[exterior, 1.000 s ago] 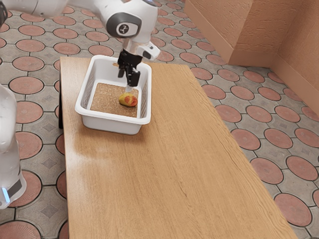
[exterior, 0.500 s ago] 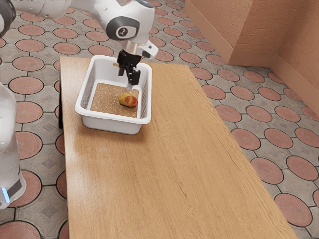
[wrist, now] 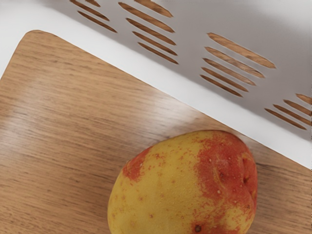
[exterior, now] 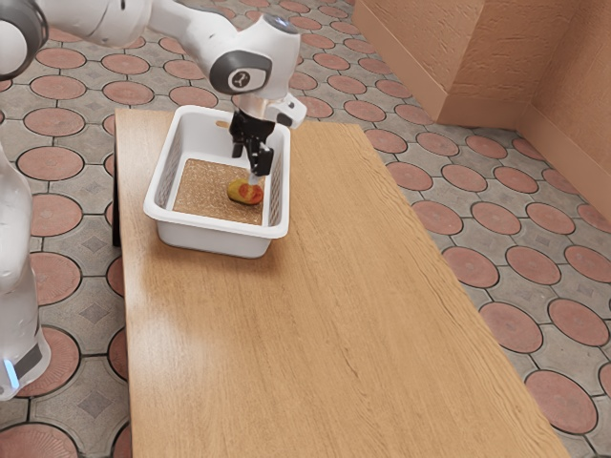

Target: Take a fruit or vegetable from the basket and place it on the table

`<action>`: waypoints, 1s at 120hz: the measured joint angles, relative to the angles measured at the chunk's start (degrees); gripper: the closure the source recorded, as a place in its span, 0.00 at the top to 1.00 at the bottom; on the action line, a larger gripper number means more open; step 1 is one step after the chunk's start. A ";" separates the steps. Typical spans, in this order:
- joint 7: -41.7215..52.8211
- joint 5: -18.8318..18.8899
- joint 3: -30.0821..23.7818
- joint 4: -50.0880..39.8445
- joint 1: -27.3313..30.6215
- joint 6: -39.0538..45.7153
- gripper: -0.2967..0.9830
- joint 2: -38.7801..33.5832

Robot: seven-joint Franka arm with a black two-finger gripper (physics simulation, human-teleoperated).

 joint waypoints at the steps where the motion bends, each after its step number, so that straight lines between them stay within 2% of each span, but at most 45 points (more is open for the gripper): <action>1: 0.00 -0.01 0.01 -0.06 -0.01 0.07 0.77 0.02; 120: 0.07 -2.54 0.05 -2.00 -0.03 4.92 0.77 6.11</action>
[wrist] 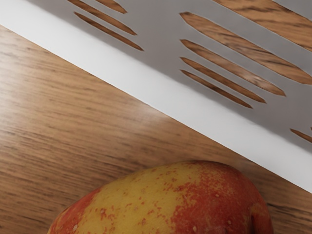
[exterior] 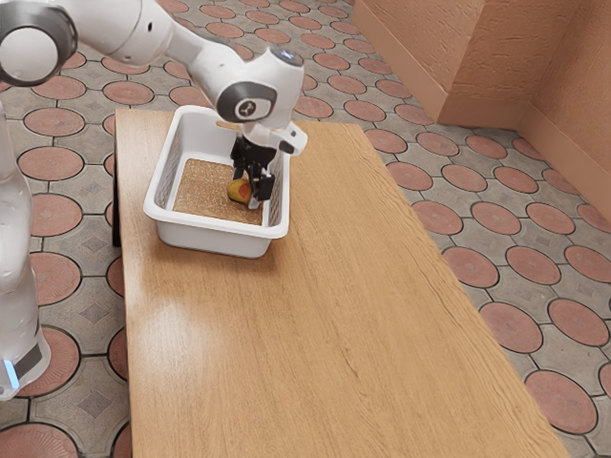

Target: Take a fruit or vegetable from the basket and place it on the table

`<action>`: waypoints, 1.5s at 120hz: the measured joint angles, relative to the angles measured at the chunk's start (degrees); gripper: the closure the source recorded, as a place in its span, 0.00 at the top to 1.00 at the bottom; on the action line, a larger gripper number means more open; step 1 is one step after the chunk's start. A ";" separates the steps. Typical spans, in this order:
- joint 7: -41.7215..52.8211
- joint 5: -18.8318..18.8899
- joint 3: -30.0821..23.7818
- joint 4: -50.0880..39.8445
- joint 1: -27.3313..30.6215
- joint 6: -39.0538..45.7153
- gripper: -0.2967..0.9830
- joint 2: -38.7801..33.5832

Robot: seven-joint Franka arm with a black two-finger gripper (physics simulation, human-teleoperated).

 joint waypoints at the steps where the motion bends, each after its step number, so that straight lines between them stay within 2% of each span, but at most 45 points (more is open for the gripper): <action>1: 0.00 -0.03 0.00 0.01 0.00 0.02 0.77 0.04; 22: 0.06 -0.98 0.03 0.07 0.07 0.28 0.72 0.70; 48: -0.09 -1.52 0.45 0.10 -0.04 0.32 0.55 0.85; 102: -0.67 -1.85 0.12 0.10 0.00 -1.90 0.54 0.11; 131: -0.86 -1.91 -0.27 0.09 -0.27 -3.94 0.37 -0.26; 141: -1.13 -1.61 -0.83 0.09 -0.34 -4.96 0.35 -1.03; 147: -1.38 -1.32 -1.17 0.09 -0.33 -5.64 0.27 -1.60; 153: -1.74 -0.85 -1.38 0.09 -0.42 -6.31 0.23 -2.04; 180: -3.62 1.00 -3.47 0.22 -0.45 -9.26 0.15 -3.85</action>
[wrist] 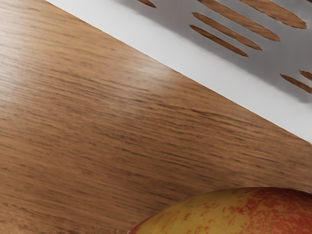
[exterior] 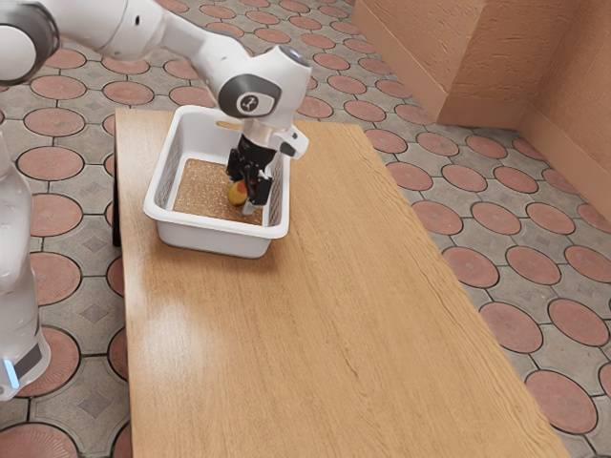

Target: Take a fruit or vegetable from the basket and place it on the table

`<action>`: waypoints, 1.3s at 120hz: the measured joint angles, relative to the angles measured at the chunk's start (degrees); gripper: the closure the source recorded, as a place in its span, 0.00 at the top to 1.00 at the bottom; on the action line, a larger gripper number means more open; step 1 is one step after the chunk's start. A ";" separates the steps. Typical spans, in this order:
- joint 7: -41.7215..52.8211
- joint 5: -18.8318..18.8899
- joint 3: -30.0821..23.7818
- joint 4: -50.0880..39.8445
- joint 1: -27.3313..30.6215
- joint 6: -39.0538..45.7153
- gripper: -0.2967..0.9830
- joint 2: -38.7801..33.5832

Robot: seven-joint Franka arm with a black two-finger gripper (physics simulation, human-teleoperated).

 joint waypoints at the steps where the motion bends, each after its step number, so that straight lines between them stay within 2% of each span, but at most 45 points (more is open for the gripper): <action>1: -0.07 0.04 -0.07 0.00 0.00 -0.11 0.15 -0.13; 42: -2.66 0.42 -5.69 0.49 0.04 -5.89 0.15 -5.69; 70: -3.95 0.30 -9.80 5.09 0.05 -9.98 0.15 -7.00; 107: -4.72 0.51 -16.21 17.24 0.06 -13.13 0.15 -1.02; 131: -5.68 0.32 -22.55 18.06 -0.13 -13.58 0.15 -0.29; 156: -6.81 -1.06 -26.94 18.06 -0.06 -12.21 0.15 1.24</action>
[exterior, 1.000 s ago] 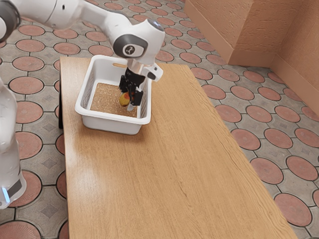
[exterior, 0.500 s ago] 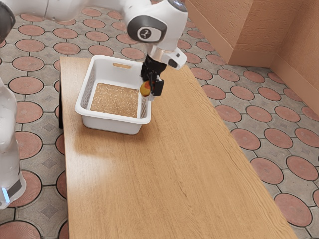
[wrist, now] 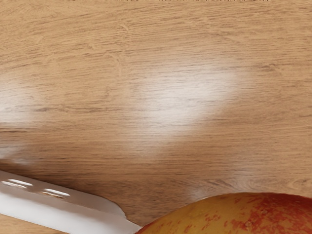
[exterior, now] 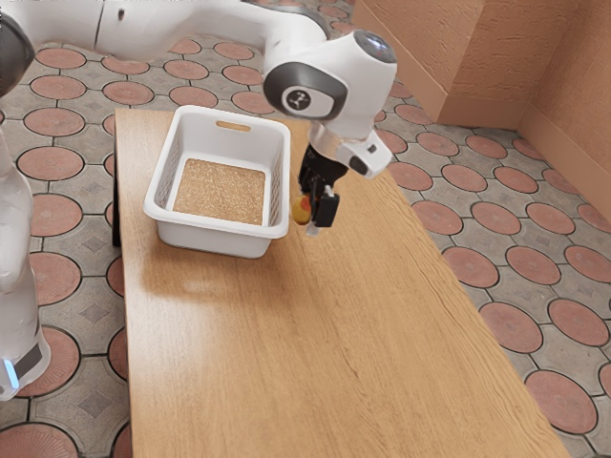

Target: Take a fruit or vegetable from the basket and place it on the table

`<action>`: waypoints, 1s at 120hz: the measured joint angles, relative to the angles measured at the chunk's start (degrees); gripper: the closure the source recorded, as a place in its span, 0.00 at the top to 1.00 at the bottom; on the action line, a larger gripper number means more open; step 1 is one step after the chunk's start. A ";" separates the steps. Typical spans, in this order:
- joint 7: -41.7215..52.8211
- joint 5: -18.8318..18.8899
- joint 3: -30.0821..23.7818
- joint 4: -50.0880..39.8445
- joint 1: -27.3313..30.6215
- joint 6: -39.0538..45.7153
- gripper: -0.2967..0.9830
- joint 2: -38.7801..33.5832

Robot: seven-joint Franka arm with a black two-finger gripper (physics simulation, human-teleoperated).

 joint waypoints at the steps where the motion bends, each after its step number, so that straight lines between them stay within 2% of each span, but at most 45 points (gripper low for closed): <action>1: -0.04 -0.08 -0.21 0.00 -0.02 0.10 0.15 0.15; 35: -2.40 -2.16 -9.08 -0.10 -0.36 2.92 0.12 4.11; 51: -3.60 -2.13 -11.24 -0.08 -0.46 3.61 0.11 4.74; 66: -4.18 -2.92 -11.43 0.13 -0.41 4.09 0.31 5.30; 76: -4.13 -4.53 -11.52 0.22 -0.10 4.50 0.50 5.65; 85: -3.96 -6.11 -11.55 0.25 0.11 4.84 0.61 6.20; 100: -3.71 -7.74 -11.68 0.83 0.43 5.17 0.70 6.33; 120: -3.44 -9.05 -12.31 1.12 0.39 5.38 0.75 6.22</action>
